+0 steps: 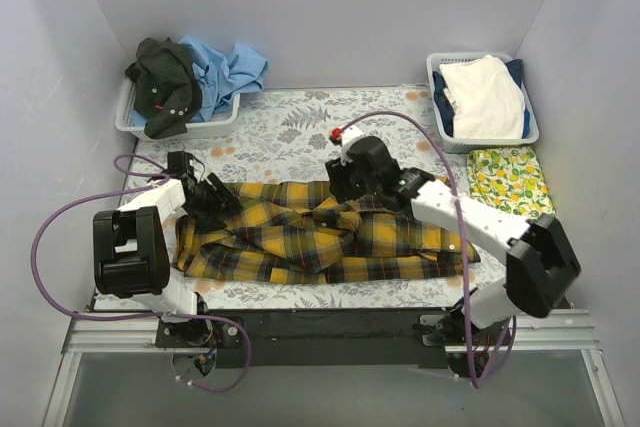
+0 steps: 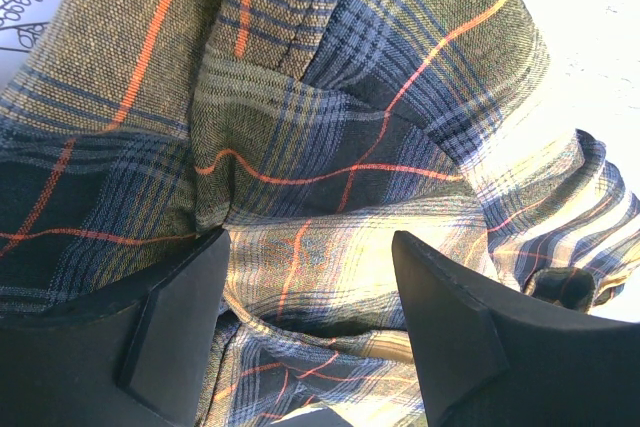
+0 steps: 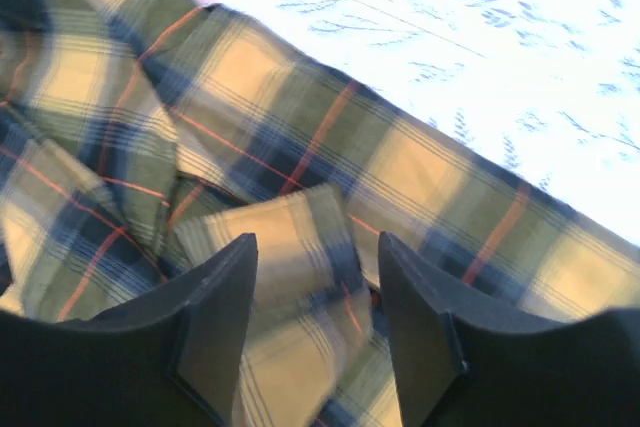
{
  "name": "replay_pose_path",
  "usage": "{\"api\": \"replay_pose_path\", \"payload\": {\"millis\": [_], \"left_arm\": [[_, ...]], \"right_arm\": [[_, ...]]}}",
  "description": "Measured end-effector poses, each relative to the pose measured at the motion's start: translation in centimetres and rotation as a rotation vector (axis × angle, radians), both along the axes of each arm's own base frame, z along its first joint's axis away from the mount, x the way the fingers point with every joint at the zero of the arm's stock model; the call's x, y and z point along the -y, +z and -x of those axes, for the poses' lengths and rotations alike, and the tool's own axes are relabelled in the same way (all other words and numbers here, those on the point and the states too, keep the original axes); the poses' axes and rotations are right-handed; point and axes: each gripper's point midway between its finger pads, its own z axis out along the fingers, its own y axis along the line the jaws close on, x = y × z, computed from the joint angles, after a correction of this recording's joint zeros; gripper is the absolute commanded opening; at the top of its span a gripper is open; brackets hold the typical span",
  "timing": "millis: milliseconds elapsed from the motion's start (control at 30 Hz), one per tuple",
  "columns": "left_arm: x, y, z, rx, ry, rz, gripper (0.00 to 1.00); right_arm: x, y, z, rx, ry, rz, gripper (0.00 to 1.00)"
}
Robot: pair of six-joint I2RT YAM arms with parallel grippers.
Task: Fold and stack the long sleeve shirts
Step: Fold the shirt
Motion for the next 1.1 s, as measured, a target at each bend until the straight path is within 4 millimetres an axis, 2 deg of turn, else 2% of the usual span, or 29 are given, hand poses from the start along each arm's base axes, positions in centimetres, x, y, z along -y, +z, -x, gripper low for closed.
{"api": "replay_pose_path", "payload": {"millis": [67,100,200,300,467,567,667,733,833,867,967,1100], "left_arm": [[0.0,0.0,0.0,0.000,-0.001,0.000,0.66],[0.0,0.0,0.0,0.000,-0.001,0.000,0.66],[0.0,0.0,0.0,0.001,-0.002,-0.001,0.66],[0.0,0.0,0.0,0.001,-0.002,-0.001,0.66],[0.0,0.0,0.0,0.001,-0.003,0.000,0.66],[0.0,0.0,0.0,0.002,-0.003,0.000,0.66],[0.0,0.0,0.0,0.002,-0.003,0.000,0.66],[0.0,0.0,0.0,0.003,-0.003,0.000,0.66],[0.0,0.0,0.0,0.003,-0.004,0.000,0.66],[0.0,0.0,0.0,0.003,-0.004,0.000,0.66],[0.0,0.0,0.0,0.003,-0.005,0.000,0.66],[0.0,0.0,0.0,0.003,-0.006,-0.001,0.66]], "right_arm": [[-1.7,-0.5,-0.9,-0.046,0.068,0.024,0.48],[-2.6,-0.9,-0.8,-0.074,0.116,0.027,0.46],[-3.8,-2.7,1.7,-0.183,0.251,0.034,0.36],[-3.2,-4.7,5.3,-0.296,0.336,0.048,0.31],[-0.3,-7.4,11.3,-0.461,0.404,0.085,0.23],[0.6,-7.7,13.7,-0.517,0.427,0.094,0.23],[1.1,-7.8,15.1,-0.535,0.446,0.096,0.23],[1.4,-7.7,15.7,-0.540,0.448,0.106,0.25],[1.6,-7.2,15.6,-0.511,0.431,0.107,0.34],[1.6,-6.8,15.3,-0.494,0.420,0.104,0.45],[1.7,-5.6,14.0,-0.422,0.374,0.103,0.53],[1.1,-4.1,11.8,-0.340,0.329,0.113,0.54]]}}
